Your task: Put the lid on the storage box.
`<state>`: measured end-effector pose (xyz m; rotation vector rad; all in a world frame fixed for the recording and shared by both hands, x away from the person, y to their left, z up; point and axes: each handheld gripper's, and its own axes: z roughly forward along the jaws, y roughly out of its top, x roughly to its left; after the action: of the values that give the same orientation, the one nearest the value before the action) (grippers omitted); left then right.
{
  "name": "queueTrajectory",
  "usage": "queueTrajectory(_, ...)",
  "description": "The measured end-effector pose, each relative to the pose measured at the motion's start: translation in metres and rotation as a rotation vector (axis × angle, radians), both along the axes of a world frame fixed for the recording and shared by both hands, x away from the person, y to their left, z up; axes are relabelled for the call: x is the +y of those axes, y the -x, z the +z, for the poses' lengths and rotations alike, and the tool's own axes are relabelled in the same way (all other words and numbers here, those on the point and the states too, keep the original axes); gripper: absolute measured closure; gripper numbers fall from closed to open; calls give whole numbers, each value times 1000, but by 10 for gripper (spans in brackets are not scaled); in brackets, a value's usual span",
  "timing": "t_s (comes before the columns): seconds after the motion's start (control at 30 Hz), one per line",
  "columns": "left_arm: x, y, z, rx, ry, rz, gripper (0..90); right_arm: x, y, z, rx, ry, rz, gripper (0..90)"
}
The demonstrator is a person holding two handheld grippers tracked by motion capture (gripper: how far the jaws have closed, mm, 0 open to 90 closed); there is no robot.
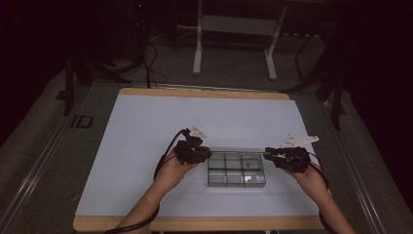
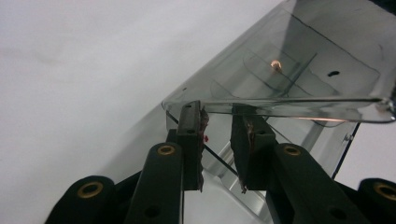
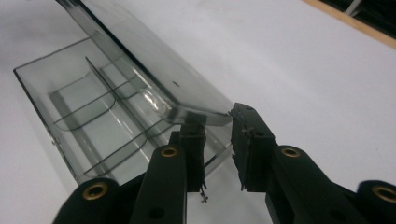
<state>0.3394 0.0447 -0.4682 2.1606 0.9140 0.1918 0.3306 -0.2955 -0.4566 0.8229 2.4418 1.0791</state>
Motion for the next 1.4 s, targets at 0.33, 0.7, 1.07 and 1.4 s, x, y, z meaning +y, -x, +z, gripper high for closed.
queueTrajectory(0.33, 7, 3, -13, 27, 10, 23, 719, -10, -1, -15, 52, -20, -8, 677)
queueTrajectory(0.7, 7, 5, -24, 42, -2, 23, 706, -12, -1, -32, 98, -32, -20, 653)
queueTrajectory(1.07, 9, 7, -30, 40, -9, 26, 707, -14, 0, -37, 100, -15, -28, 651)
queueTrajectory(1.4, 13, 4, -41, 52, -35, 46, 706, -20, -2, -44, 112, -3, -46, 637)
